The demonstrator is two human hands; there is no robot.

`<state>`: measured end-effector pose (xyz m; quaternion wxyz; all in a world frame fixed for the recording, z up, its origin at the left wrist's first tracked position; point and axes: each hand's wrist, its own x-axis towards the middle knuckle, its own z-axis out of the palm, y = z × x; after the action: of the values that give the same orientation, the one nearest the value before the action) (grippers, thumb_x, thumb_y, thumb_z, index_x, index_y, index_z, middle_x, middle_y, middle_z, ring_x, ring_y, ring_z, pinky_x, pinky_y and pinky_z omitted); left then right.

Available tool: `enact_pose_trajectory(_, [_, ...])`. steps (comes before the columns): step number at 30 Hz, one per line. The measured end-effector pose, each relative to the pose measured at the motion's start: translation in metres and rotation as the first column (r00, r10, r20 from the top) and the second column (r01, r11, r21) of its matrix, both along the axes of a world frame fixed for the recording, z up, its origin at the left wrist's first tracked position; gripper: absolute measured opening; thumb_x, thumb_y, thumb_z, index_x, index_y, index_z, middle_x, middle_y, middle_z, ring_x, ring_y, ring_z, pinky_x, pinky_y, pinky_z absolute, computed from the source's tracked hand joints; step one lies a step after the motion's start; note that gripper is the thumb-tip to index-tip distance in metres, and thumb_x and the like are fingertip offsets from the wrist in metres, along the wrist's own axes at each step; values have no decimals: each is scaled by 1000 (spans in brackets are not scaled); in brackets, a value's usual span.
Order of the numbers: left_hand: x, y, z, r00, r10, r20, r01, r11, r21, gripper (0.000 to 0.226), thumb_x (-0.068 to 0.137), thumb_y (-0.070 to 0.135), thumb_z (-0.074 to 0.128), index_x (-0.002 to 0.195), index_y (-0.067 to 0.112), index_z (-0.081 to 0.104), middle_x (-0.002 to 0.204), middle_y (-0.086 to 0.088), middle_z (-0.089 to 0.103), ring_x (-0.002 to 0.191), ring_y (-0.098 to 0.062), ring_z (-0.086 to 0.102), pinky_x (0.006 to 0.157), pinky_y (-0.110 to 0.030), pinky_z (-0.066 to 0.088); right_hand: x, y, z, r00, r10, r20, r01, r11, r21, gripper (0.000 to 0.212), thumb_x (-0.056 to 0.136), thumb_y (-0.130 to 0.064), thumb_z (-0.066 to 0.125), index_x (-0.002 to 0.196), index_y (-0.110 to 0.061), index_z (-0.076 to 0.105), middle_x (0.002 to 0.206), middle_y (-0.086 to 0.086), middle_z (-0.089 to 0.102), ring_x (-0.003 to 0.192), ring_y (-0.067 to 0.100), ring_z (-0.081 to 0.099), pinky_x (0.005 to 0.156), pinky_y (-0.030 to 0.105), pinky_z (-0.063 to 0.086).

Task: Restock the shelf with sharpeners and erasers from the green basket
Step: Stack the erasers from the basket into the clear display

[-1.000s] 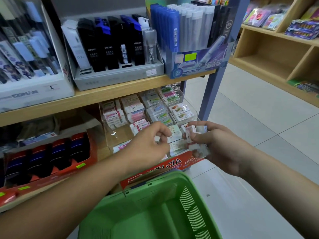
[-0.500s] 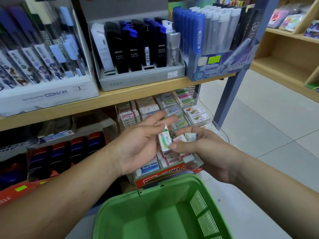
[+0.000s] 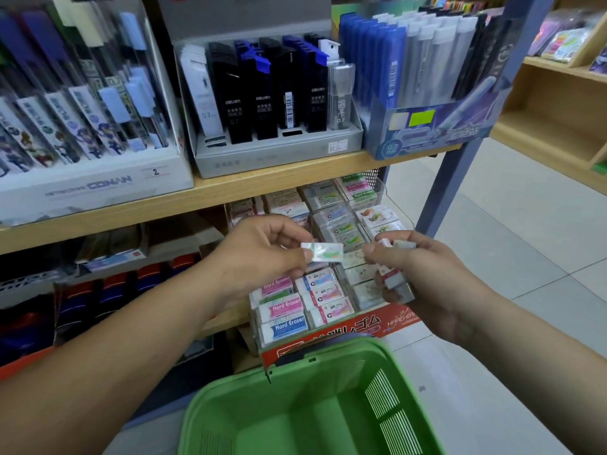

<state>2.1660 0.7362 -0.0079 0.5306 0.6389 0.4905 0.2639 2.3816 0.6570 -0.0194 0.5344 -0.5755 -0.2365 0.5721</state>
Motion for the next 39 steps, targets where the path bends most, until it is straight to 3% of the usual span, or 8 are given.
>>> enact_pose_trajectory(5, [-9, 18, -20, 961, 183, -210, -124, 957, 264, 15, 87, 10, 80, 92, 21, 73, 87, 1, 76, 77, -15, 75, 67, -33, 64, 7, -3, 4, 996, 25, -80, -26, 1000, -12, 22, 92, 1, 60, 112, -7, 61, 88, 18, 75, 56, 25, 70, 42, 28, 49])
enact_pose_trajectory(10, [0, 41, -31, 935, 230, -271, -119, 920, 373, 13, 89, 16, 79, 85, 26, 73, 88, 11, 73, 82, -5, 69, 60, -9, 50, -4, -2, 0, 996, 73, -47, -73, 997, -12, 23, 93, -1, 62, 115, -7, 63, 94, 18, 79, 74, 34, 78, 51, 31, 57])
enact_pose_trajectory(15, [9, 53, -43, 921, 221, -322, -75, 908, 412, 23, 92, 16, 74, 81, 35, 68, 87, 15, 70, 86, -8, 67, 74, -26, 56, -10, 4, -6, 994, 93, -61, -94, 996, -1, 31, 96, -3, 65, 126, -10, 63, 109, 22, 77, 95, 44, 76, 87, 58, 60])
enact_pose_trajectory(23, [4, 56, -49, 772, 233, -591, 247, 747, 617, 16, 98, 24, 61, 102, 25, 76, 114, 3, 65, 99, -19, 62, 81, -42, 58, -9, 7, -6, 965, 129, -229, -126, 992, 27, 43, 96, -4, 59, 139, -4, 56, 122, 30, 69, 90, 33, 63, 58, 32, 44])
enact_pose_trajectory(27, [6, 54, -47, 698, 211, -684, 324, 759, 565, 25, 100, 27, 56, 114, 31, 76, 124, 3, 58, 110, -19, 57, 83, -41, 57, -8, 9, -9, 947, 192, -257, -179, 981, 75, 53, 89, -4, 66, 141, -6, 56, 139, 32, 58, 109, 41, 57, 85, 43, 45])
enact_pose_trajectory(30, [14, 43, -32, 810, 137, -570, 291, 751, 593, 24, 101, 25, 59, 119, 26, 74, 116, 7, 59, 107, -15, 58, 88, -38, 55, -10, 13, -11, 939, 232, -255, -216, 972, 89, 64, 80, -5, 68, 143, -6, 55, 134, 34, 61, 111, 41, 58, 105, 57, 39])
enact_pose_trajectory(34, [25, 14, -8, 960, -214, -182, 244, 956, 162, 23, 95, 46, 69, 108, 29, 79, 103, 12, 75, 101, -6, 69, 93, -33, 57, -18, 16, -9, 932, 271, -240, -252, 962, 107, 53, 88, 1, 59, 141, 1, 54, 105, 22, 63, 82, 29, 62, 63, 34, 44])
enact_pose_trajectory(39, [11, 17, -3, 991, -132, -36, 133, 991, 31, 22, 93, 31, 75, 104, 13, 71, 95, -2, 79, 88, -14, 76, 70, -33, 60, -25, 24, -15, 957, 184, -225, -172, 982, 71, 44, 96, 8, 57, 137, -5, 55, 102, 17, 71, 79, 23, 63, 56, 31, 46])
